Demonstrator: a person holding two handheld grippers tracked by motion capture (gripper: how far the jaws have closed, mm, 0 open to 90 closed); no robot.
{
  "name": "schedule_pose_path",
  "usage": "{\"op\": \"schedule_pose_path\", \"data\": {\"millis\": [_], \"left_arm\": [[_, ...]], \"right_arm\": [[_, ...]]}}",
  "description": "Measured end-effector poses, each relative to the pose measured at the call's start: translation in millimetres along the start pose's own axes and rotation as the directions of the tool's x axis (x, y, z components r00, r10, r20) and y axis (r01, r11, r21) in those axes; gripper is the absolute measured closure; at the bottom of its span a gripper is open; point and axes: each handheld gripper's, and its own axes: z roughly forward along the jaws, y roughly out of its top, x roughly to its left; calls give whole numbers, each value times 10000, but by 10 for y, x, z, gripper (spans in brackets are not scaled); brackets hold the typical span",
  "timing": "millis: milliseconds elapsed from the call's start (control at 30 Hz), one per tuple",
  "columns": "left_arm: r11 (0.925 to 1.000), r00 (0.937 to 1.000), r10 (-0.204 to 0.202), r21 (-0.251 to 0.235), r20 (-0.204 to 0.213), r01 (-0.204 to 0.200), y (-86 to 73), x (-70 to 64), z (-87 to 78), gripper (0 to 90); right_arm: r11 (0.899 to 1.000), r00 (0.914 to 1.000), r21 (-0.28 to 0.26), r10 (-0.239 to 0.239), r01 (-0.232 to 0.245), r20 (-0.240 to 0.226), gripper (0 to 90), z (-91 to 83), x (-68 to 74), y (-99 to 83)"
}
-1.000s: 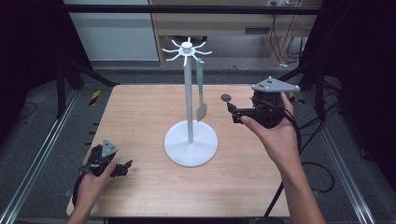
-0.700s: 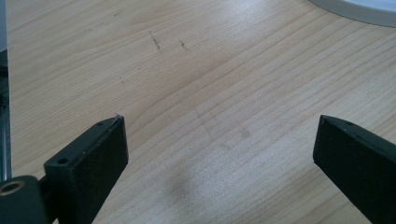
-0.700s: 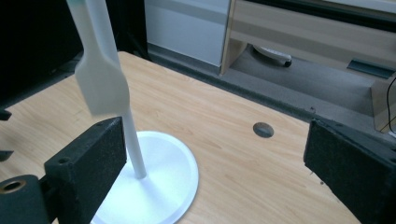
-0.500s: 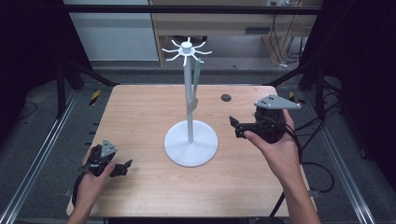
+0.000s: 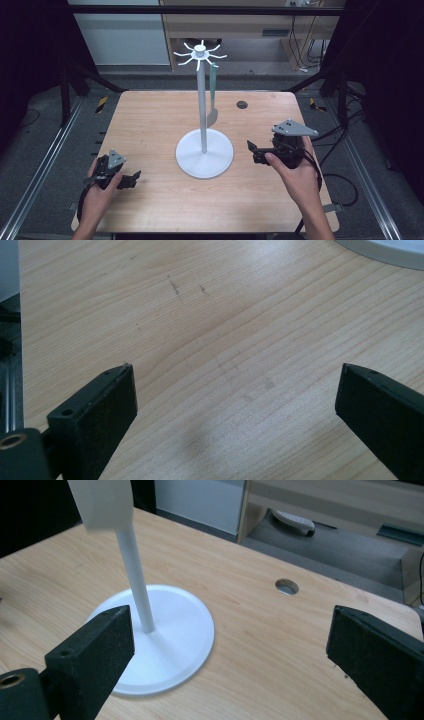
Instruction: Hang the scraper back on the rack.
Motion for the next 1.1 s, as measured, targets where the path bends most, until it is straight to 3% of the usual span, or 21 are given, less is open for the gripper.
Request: {"op": "schedule_pose_path", "data": {"millis": [167, 333, 567, 1100], "left_arm": [[10000, 10000, -2, 3, -39, 2, -2, 1, 0, 29], [10000, 10000, -10, -31, -60, 10, -4, 5, -6, 29], [10000, 10000, 7, -40, -72, -7, -2, 2, -8, 29], [10000, 9997, 15, -67, -244, -16, -9, 16, -6, 30]], "right_arm": [[9990, 9996, 351, 272, -273, 56, 57, 84, -22, -196], [9980, 9996, 619, 143, -158, 248, 60, 161, -40, -363], [9938, 9983, 958, 548, -564, 195, 59, 268, -73, -572], [9812, 9957, 1727, 795, -864, 469, 80, 568, -145, -792]]}}
